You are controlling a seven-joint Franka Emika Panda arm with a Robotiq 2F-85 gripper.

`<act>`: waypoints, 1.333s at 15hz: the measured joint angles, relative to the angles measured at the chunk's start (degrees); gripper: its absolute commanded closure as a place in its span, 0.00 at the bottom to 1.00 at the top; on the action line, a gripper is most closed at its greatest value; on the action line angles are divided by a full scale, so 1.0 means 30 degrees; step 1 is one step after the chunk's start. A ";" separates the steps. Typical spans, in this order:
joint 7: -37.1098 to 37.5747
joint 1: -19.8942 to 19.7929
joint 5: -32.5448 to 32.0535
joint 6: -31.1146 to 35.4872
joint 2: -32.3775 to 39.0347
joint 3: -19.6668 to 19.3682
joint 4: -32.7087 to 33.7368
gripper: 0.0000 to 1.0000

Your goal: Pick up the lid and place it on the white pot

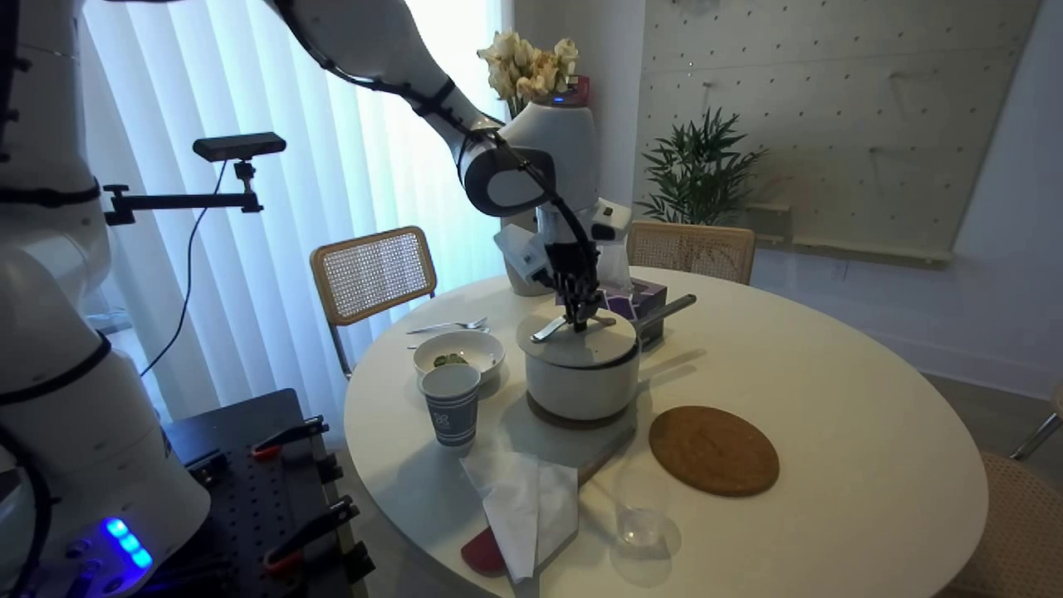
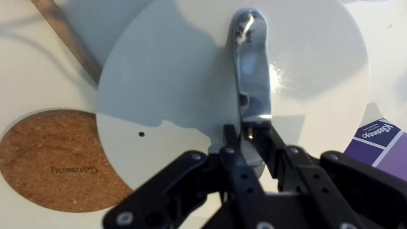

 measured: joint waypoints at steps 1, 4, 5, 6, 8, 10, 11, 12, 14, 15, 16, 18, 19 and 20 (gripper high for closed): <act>0.0000 0.0000 0.0005 0.0237 0.0000 0.0039 -0.0100 0.94; 0.0000 0.0000 0.0022 0.0872 0.0000 0.0155 -0.0350 0.94; 0.0000 0.0000 0.0026 0.1039 0.0001 0.0184 -0.0411 0.94; 0.0000 0.0000 0.0038 0.1141 0.0001 0.0205 -0.0451 0.94; 0.0000 -0.0002 0.0091 0.1268 0.0011 0.0236 -0.0483 0.94; 0.0000 -0.0010 0.0131 0.1376 0.0032 0.0259 -0.0488 0.94; 0.0000 -0.0014 0.0145 0.1440 0.0051 0.0267 -0.0489 0.94; 0.0000 -0.0019 0.0149 0.1491 0.0072 0.0273 -0.0489 0.94; 0.0000 -0.0040 0.0150 0.1590 0.0131 0.0284 -0.0489 0.94; 0.0000 -0.0060 0.0150 0.1595 0.0156 0.0290 -0.0489 0.94; 0.0000 -0.0082 0.0150 0.1595 0.0183 0.0291 -0.0489 0.94; 0.0000 -0.0138 0.0171 0.1595 0.0232 0.0306 -0.0489 0.94; 0.0000 -0.0161 0.0189 0.1595 0.0242 0.0324 -0.0488 0.94; 0.0000 -0.0174 0.0201 0.1596 0.0245 0.0338 -0.0488 0.94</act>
